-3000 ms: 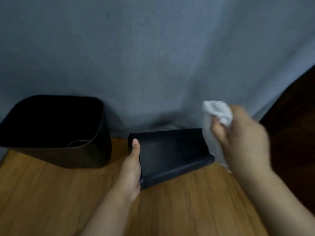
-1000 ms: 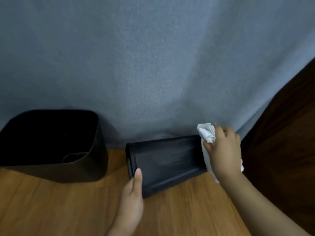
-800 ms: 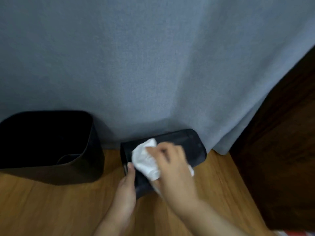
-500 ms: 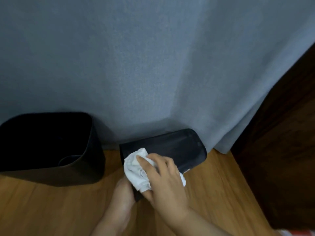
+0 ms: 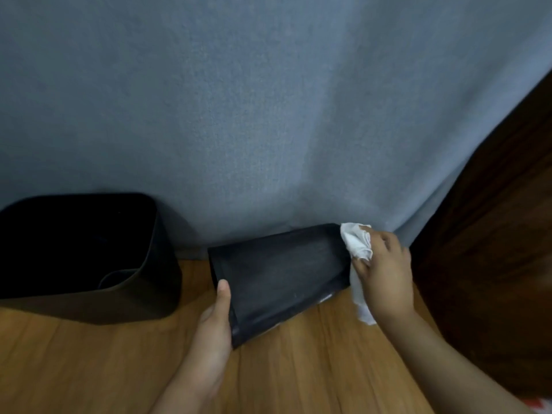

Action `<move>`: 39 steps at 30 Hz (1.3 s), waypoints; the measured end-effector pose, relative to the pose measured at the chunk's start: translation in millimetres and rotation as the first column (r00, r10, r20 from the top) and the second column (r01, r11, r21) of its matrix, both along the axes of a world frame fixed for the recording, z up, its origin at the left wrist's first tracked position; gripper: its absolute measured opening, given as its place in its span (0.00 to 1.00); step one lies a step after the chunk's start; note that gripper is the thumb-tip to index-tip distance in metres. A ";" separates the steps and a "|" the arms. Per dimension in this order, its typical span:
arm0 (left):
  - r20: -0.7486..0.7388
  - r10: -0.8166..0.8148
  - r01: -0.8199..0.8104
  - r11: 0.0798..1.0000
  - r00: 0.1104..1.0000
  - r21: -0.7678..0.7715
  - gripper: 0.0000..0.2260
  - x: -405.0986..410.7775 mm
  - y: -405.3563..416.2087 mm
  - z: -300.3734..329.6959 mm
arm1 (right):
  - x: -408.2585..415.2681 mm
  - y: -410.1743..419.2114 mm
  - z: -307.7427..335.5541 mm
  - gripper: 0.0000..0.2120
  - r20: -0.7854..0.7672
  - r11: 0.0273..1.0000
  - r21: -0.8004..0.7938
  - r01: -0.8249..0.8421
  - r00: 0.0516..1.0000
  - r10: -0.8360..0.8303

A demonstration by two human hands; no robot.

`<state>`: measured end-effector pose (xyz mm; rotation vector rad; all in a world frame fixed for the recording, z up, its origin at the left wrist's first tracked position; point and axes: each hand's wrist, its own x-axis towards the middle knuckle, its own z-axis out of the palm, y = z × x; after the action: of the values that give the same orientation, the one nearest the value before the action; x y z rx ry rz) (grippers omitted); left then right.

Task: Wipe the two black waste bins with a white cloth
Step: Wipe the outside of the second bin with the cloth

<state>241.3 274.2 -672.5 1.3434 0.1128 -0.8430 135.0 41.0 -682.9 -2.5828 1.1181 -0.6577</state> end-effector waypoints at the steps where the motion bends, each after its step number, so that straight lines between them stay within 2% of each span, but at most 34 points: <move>1: 0.018 -0.005 0.005 1.000 1.000 0.008 0.23 1.0 1.0 0.5 | -0.1 4.4 3.8 0.23 0.038 1.000 0.001 -0.001 0.999 0.001; 3: 0.010 0.003 -0.003 1.000 1.000 0.006 0.24 4.6 1.9 2.9 | 4.1 26.1 17.7 0.22 0.145 0.997 0.014 -0.073 0.987 0.070; 5: -0.051 0.007 -0.010 0.999 0.999 -0.052 0.23 7.6 -0.1 1.5 | 10.2 66.3 28.9 0.24 0.200 0.974 -0.005 -0.227 0.954 0.223; 7: -0.186 -0.038 0.014 0.992 0.982 -0.127 0.22 10.4 -5.7 2.2 | 15.4 112.9 29.5 0.29 0.158 0.922 -0.029 -0.387 0.909 0.386; 8: -0.161 -0.054 0.022 0.981 0.986 -0.191 0.20 9.7 -8.8 0.3 | 17.0 130.9 24.2 0.30 0.133 0.891 -0.041 -0.453 0.881 0.454; 9: -0.100 -0.058 0.039 0.983 0.993 -0.182 0.17 9.5 -7.7 1.0 | 17.7 144.1 18.0 0.29 0.122 0.865 -0.057 -0.498 0.857 0.501; 10: -0.122 -0.095 0.075 0.985 0.988 -0.154 0.15 7.9 -3.0 1.5 | 18.1 151.5 11.2 0.28 0.121 0.848 -0.072 -0.525 0.839 0.530; 11: -0.211 -0.070 0.038 0.988 0.975 -0.153 0.16 10.0 1.6 -1.9 | 18.3 154.9 6.4 0.26 0.118 0.838 -0.087 -0.539 0.830 0.546; 12: -0.178 -0.007 -0.012 0.994 0.984 -0.107 0.16 10.8 5.6 -2.0 | 19.0 155.3 4.4 0.26 0.102 0.834 -0.108 -0.540 0.829 0.550; 15: -0.156 -0.040 0.029 0.997 0.987 -0.075 0.21 16.2 4.7 2.5 | 17.4 145.9 3.3 0.27 0.021 0.846 -0.169 -0.505 0.856 0.516; 17: -0.161 -0.056 0.056 0.998 0.985 -0.003 0.25 18.9 0.6 3.9 | 13.2 131.2 0.0 0.33 0.022 0.885 -0.138 -0.445 0.892 0.452; 19: -0.122 -0.051 0.053 0.998 0.991 0.016 0.24 20.6 0.9 5.2 | 4.9 108.6 -4.0 0.39 0.028 0.934 -0.071 -0.349 0.936 0.352; 22: -0.060 -0.089 0.093 0.994 0.994 0.062 0.24 19.3 5.2 6.2 | -13.0 65.8 -8.8 0.35 0.008 0.988 -0.021 -0.155 0.988 0.155; 25: -0.046 -0.093 0.097 0.989 0.995 0.108 0.24 17.8 7.0 7.0 | -30.9 31.3 -15.2 0.30 -0.037 1.000 0.022 -0.007 0.999 0.008; 27: -0.036 -0.098 0.101 0.988 0.995 0.116 0.25 17.0 6.5 9.9 | -36.3 21.9 -19.1 0.29 -0.061 1.000 0.019 0.008 0.998 -0.006; 31: -0.012 -0.086 0.086 0.992 0.996 0.095 0.25 12.1 6.8 13.4 | -31.1 23.5 -14.2 0.29 -0.004 1.000 0.009 0.026 1.000 -0.026; 34: 0.013 -0.104 0.103 0.991 0.994 0.088 0.29 0.6 11.9 10.7 | -29.0 25.6 -11.3 0.30 0.015 0.999 -0.016 0.033 0.999 -0.033; 39: 0.124 -0.089 0.080 0.994 0.988 0.074 0.18 -12.2 15.3 8.5 | -33.3 26.3 -2.4 0.25 0.050 0.997 0.071 0.005 0.999 -0.008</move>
<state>229.1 289.5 -664.0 1.4718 -0.0153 -0.8279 101.6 67.3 -685.3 -2.4903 1.1144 -0.6689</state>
